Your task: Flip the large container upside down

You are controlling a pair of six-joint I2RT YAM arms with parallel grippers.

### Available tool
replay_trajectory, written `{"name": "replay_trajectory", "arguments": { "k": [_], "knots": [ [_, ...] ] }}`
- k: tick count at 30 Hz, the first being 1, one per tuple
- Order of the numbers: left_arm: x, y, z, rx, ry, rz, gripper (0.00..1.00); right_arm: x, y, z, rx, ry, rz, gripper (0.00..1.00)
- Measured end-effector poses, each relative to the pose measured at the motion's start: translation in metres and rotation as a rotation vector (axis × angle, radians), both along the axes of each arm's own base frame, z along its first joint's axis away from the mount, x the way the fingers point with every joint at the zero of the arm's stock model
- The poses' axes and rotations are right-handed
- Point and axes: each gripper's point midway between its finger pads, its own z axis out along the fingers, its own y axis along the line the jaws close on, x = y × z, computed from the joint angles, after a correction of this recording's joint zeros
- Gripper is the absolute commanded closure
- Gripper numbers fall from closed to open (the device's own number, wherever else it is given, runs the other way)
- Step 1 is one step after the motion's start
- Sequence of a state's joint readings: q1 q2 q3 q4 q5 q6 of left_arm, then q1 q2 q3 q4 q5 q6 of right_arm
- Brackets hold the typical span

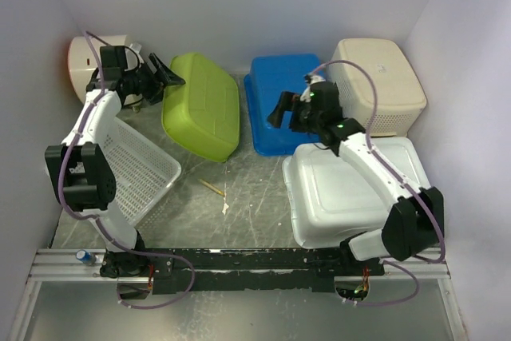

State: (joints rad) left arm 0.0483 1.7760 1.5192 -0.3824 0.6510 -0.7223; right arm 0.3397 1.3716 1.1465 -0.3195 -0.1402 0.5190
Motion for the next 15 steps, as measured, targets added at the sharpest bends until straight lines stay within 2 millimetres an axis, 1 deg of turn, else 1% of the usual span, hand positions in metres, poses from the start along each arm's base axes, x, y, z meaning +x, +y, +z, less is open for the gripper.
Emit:
{"name": "replay_trajectory", "arguments": {
  "k": [4, 7, 11, 15],
  "knots": [
    [0.001, 0.021, 0.007, 0.157, -0.021, 0.050, 0.08, -0.016, 0.060, -0.022, -0.009, 0.038, 0.147, 0.00],
    [0.000, 0.030, 0.007, 0.222, -0.017, 0.056, 0.08, -0.029, 0.096, -0.045, -0.033, 0.083, 0.234, 0.00],
    [-0.001, 0.035, 0.002, 0.272, -0.007, 0.047, 0.08, -0.047, 0.132, -0.068, -0.058, 0.127, 0.325, 0.00],
    [0.001, 0.035, -0.009, 0.282, 0.014, 0.035, 0.07, -0.062, 0.156, -0.074, -0.046, 0.140, 0.386, 0.00]
  ]
}}
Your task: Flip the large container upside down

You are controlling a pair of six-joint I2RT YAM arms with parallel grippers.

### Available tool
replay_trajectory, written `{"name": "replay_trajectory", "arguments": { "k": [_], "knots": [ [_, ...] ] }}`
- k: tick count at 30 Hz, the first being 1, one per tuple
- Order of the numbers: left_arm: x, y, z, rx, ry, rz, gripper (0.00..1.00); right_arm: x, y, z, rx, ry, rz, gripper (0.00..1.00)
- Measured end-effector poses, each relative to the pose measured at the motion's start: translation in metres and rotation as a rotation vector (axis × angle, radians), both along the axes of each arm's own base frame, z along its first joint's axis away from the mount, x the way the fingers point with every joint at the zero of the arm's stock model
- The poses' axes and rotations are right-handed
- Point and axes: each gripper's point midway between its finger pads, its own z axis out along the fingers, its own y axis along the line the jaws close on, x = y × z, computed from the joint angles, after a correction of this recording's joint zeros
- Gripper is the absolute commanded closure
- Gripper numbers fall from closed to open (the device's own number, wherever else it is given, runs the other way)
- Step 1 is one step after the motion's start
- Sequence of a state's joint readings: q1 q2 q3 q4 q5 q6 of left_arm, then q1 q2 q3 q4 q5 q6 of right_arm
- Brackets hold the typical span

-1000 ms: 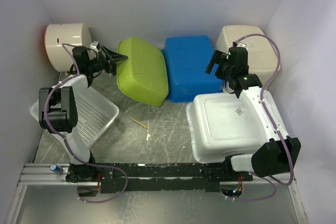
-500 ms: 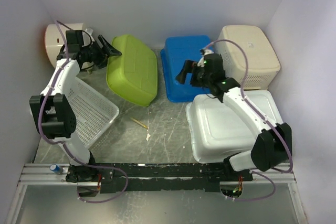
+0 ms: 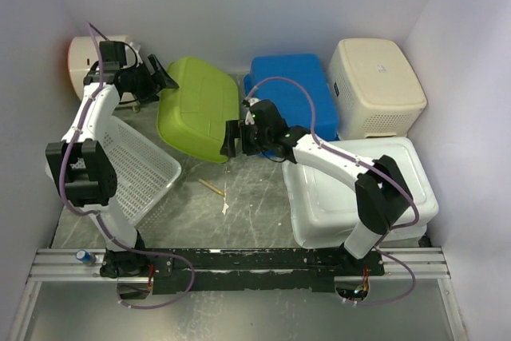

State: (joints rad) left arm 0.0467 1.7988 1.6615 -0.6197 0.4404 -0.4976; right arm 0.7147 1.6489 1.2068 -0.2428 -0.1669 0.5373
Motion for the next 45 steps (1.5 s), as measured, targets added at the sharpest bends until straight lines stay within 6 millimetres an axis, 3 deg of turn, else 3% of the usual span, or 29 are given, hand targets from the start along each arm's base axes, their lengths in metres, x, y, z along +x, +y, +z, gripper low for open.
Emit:
{"name": "replay_trajectory", "arguments": {
  "k": [6, 10, 13, 18, 22, 27, 30, 34, 37, 41, 43, 45],
  "knots": [
    [0.005, -0.023, -0.029, 0.003, 0.050, -0.048, 0.07, -0.009, 0.024, -0.003, 0.039, 0.009, 0.034, 0.00],
    [0.003, -0.042, -0.060, 0.036, 0.116, -0.085, 0.06, -0.008, 0.029, -0.011, 0.041, 0.024, 0.027, 0.00],
    [0.000, -0.042, -0.067, 0.084, 0.140, -0.084, 0.06, -0.006, 0.028, -0.023, 0.026, 0.038, 0.014, 0.00],
    [0.009, -0.026, -0.044, 0.164, 0.078, -0.046, 0.07, -0.005, 0.028, -0.042, -0.004, 0.068, 0.006, 0.00],
    [-0.002, -0.016, -0.007, 0.211, 0.013, -0.012, 0.07, 0.002, 0.029, -0.066, -0.046, 0.090, -0.012, 0.00],
    [-0.035, 0.001, 0.048, 0.264, -0.100, 0.055, 0.08, 0.031, 0.047, -0.088, -0.075, 0.087, -0.051, 0.00],
    [-0.064, 0.010, 0.061, 0.288, -0.126, 0.092, 0.08, 0.063, 0.064, -0.085, -0.054, 0.029, -0.103, 0.00],
    [-0.098, 0.016, 0.040, 0.303, -0.071, 0.109, 0.08, 0.093, 0.073, -0.079, -0.040, -0.024, -0.159, 0.00],
    [-0.116, 0.021, 0.018, 0.322, -0.007, 0.123, 0.08, 0.097, 0.068, -0.078, -0.043, -0.043, -0.179, 0.00],
    [-0.134, 0.029, -0.013, 0.348, 0.075, 0.157, 0.12, 0.068, 0.036, -0.083, -0.071, -0.037, -0.183, 0.00],
    [-0.141, 0.034, -0.030, 0.360, 0.120, 0.183, 0.15, 0.050, 0.016, -0.074, -0.085, -0.042, -0.188, 0.00],
    [-0.144, 0.037, -0.044, 0.370, 0.155, 0.208, 0.18, 0.040, 0.002, -0.051, -0.075, -0.078, -0.200, 0.00]
  ]
}}
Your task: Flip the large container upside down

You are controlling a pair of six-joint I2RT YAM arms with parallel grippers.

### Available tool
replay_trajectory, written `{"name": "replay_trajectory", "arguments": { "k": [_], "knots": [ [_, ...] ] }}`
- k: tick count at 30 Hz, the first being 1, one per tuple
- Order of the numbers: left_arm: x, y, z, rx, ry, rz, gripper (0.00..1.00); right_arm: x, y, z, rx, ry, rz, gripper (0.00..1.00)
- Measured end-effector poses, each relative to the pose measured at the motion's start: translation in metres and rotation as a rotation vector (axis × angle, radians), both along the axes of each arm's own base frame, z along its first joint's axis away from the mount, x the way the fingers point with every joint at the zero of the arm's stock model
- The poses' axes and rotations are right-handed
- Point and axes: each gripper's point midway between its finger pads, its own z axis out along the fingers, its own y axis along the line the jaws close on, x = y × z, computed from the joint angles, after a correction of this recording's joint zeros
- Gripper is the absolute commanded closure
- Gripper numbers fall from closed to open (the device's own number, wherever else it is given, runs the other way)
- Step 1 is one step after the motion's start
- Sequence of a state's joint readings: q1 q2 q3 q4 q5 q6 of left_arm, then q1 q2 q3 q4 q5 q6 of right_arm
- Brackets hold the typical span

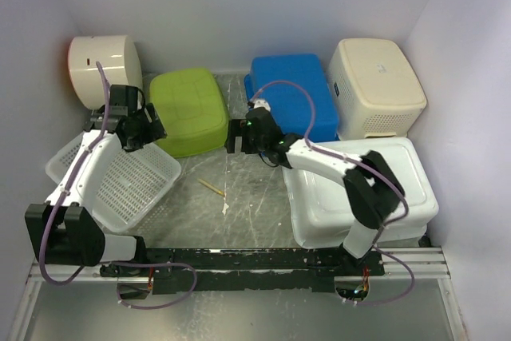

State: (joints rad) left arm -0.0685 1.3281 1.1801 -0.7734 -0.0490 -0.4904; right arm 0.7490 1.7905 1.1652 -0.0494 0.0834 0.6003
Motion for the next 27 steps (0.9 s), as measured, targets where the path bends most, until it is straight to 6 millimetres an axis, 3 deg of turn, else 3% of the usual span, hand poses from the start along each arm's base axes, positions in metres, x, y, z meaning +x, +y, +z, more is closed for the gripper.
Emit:
{"name": "replay_trajectory", "arguments": {
  "k": [5, 9, 11, 14, 18, 23, 27],
  "knots": [
    [0.003, 0.010, -0.039, 0.030, 0.051, 0.078, 0.27, -0.005, -0.022, 0.054, 0.029, -0.113, -0.036, 0.00],
    [0.003, 0.014, -0.080, 0.047, 0.155, 0.130, 0.40, -0.006, -0.035, 0.061, 0.001, -0.131, -0.061, 0.00],
    [0.002, 0.014, -0.087, 0.039, 0.166, 0.148, 0.50, -0.006, -0.041, 0.057, -0.024, -0.121, -0.075, 0.00],
    [-0.001, 0.014, -0.072, 0.026, 0.125, 0.171, 0.70, -0.005, -0.051, 0.051, -0.057, -0.111, -0.097, 0.00],
    [-0.014, 0.015, -0.032, -0.007, 0.036, 0.212, 0.91, 0.003, -0.063, 0.051, -0.086, -0.112, -0.118, 0.00],
    [-0.028, 0.010, 0.012, -0.064, -0.074, 0.210, 0.93, 0.024, -0.076, 0.067, -0.102, -0.147, -0.147, 0.00],
    [-0.039, 0.000, 0.035, -0.144, -0.124, 0.215, 0.93, 0.043, -0.091, 0.083, -0.101, -0.181, -0.183, 0.00]
  ]
}}
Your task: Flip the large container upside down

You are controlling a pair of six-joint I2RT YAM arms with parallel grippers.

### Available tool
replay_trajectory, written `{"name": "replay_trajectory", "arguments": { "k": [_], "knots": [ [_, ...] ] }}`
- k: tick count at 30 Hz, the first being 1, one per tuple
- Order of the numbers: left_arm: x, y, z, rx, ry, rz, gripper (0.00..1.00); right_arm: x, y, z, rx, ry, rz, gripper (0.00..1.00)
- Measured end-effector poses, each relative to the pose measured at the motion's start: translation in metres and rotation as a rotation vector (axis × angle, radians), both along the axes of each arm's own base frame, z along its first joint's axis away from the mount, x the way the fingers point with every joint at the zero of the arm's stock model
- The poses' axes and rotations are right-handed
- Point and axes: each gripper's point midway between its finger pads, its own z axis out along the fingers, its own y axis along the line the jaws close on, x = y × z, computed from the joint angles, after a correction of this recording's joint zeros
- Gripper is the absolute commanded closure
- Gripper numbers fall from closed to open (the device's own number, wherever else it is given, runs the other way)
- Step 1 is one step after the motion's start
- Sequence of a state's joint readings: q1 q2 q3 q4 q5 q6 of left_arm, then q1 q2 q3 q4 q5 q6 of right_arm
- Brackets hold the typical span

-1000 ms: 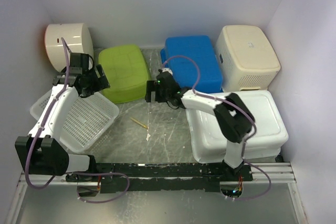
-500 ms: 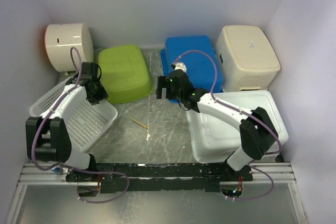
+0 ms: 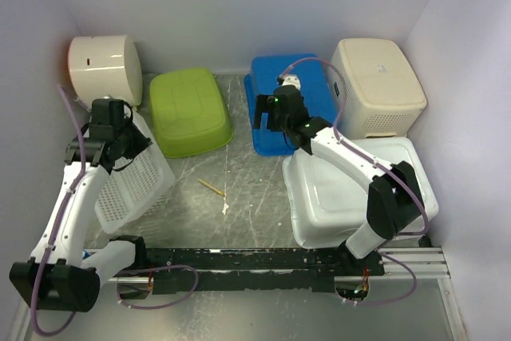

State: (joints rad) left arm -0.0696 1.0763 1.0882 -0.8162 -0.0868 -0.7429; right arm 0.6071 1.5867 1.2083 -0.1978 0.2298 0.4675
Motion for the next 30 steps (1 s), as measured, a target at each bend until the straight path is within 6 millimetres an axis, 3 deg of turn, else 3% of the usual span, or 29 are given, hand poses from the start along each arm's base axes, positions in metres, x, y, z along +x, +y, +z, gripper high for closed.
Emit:
{"name": "replay_trajectory", "arguments": {
  "k": [5, 10, 16, 20, 23, 30],
  "knots": [
    [-0.008, -0.022, 0.026, -0.121, -0.056, -0.036, 0.93, 0.018, -0.027, 0.010, -0.009, -0.016, -0.052, 0.00],
    [-0.005, -0.051, 0.066, -0.254, -0.139, -0.128, 0.93, 0.020, -0.050, 0.024, -0.018, -0.035, -0.087, 0.00],
    [-0.005, -0.088, 0.133, -0.389, -0.305, -0.330, 0.93, 0.021, -0.069, 0.049, -0.003, -0.087, -0.123, 0.00],
    [-0.009, -0.116, 0.168, -0.492, -0.428, -0.516, 0.93, 0.023, -0.075, 0.053, -0.006, -0.097, -0.134, 0.00],
    [-0.016, -0.139, 0.172, -0.598, -0.458, -0.656, 0.93, 0.022, -0.076, 0.051, -0.013, -0.090, -0.135, 0.00],
    [-0.044, -0.177, 0.155, -0.868, -0.392, -0.905, 0.93, 0.022, -0.085, 0.057, -0.016, -0.101, -0.153, 0.00]
  ]
}}
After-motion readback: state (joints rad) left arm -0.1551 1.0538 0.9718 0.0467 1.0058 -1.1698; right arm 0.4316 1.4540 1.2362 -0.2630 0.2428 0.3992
